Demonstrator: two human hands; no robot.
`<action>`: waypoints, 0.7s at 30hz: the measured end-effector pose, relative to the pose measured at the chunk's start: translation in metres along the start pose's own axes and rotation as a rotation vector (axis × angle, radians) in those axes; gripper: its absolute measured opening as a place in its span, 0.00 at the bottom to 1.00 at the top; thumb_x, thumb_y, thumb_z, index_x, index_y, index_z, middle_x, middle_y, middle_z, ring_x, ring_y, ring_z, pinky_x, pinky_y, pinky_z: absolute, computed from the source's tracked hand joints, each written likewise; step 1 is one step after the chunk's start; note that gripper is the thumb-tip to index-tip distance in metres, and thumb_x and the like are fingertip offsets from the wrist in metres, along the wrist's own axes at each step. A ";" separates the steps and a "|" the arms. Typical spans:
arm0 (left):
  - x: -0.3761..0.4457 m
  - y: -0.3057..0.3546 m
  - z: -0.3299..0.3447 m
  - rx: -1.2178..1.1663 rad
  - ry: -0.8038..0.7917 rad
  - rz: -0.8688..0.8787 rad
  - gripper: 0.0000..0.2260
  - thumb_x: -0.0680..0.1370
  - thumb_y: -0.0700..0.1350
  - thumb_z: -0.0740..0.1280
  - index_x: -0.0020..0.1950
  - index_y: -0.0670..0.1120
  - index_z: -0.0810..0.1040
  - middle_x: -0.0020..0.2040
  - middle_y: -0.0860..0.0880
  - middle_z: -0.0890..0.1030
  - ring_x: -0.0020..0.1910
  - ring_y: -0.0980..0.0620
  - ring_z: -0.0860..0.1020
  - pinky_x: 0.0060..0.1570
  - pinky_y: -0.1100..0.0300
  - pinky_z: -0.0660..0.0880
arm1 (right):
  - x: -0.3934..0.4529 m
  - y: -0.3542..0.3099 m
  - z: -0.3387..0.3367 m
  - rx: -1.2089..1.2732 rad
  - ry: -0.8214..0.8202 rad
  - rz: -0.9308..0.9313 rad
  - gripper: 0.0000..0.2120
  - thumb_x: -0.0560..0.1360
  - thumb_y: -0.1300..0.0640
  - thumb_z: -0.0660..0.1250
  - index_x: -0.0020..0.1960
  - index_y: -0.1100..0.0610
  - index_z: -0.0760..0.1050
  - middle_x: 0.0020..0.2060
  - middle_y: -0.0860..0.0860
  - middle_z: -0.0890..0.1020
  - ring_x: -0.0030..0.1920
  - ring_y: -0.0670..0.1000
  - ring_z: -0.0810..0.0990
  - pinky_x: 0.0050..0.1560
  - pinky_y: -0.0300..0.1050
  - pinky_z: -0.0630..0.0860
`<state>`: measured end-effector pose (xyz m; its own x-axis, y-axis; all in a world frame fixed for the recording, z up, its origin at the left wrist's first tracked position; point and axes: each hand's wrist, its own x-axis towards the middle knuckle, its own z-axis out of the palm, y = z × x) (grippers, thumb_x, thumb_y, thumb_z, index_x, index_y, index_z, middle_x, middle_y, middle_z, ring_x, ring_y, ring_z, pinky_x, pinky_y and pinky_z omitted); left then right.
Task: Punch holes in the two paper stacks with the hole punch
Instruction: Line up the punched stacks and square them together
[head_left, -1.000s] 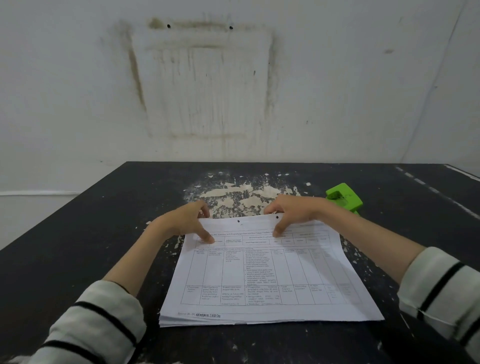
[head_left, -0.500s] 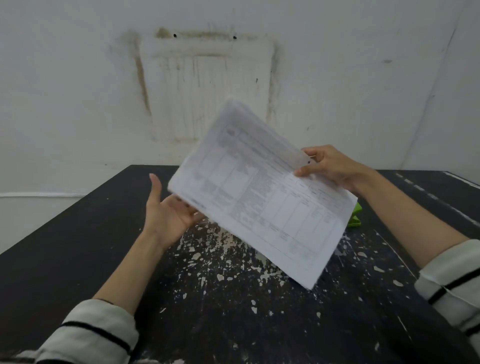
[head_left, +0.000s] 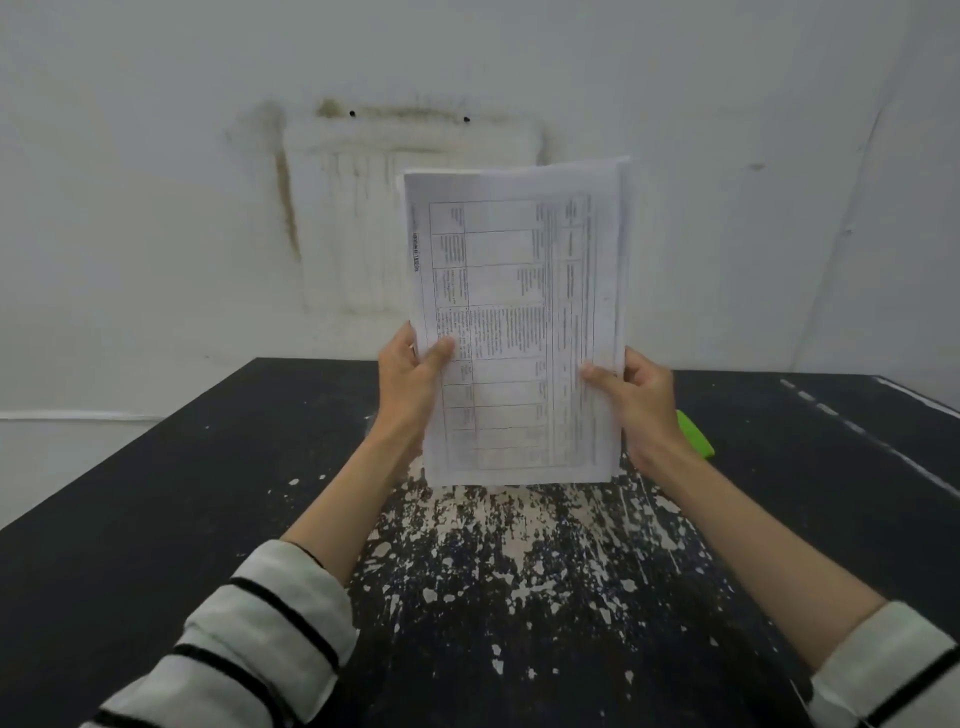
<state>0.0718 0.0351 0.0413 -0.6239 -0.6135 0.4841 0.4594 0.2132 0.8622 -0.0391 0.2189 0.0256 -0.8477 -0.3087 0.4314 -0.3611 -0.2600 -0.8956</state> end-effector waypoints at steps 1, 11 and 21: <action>0.002 0.000 0.000 0.006 -0.015 0.023 0.05 0.77 0.38 0.65 0.48 0.48 0.76 0.47 0.50 0.82 0.45 0.51 0.83 0.44 0.58 0.81 | -0.001 0.000 0.002 -0.019 0.031 -0.029 0.09 0.71 0.64 0.70 0.43 0.50 0.79 0.38 0.43 0.84 0.41 0.44 0.83 0.40 0.37 0.81; -0.003 -0.022 -0.008 -0.039 0.012 0.010 0.04 0.75 0.42 0.67 0.48 0.44 0.77 0.42 0.51 0.84 0.40 0.56 0.84 0.39 0.63 0.80 | -0.021 0.016 0.011 -0.016 0.139 -0.048 0.04 0.77 0.61 0.61 0.49 0.58 0.75 0.47 0.57 0.81 0.45 0.52 0.81 0.43 0.43 0.78; 0.000 -0.025 -0.005 -0.041 -0.020 -0.021 0.05 0.75 0.40 0.67 0.49 0.48 0.78 0.44 0.52 0.84 0.41 0.54 0.84 0.36 0.63 0.80 | -0.022 0.018 0.018 -0.046 0.237 -0.138 0.09 0.80 0.61 0.56 0.42 0.55 0.71 0.37 0.55 0.77 0.38 0.53 0.74 0.40 0.47 0.73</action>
<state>0.0636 0.0265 0.0190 -0.6458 -0.6026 0.4689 0.4711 0.1688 0.8658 -0.0200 0.2046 0.0024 -0.8545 -0.0490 0.5171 -0.4922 -0.2414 -0.8363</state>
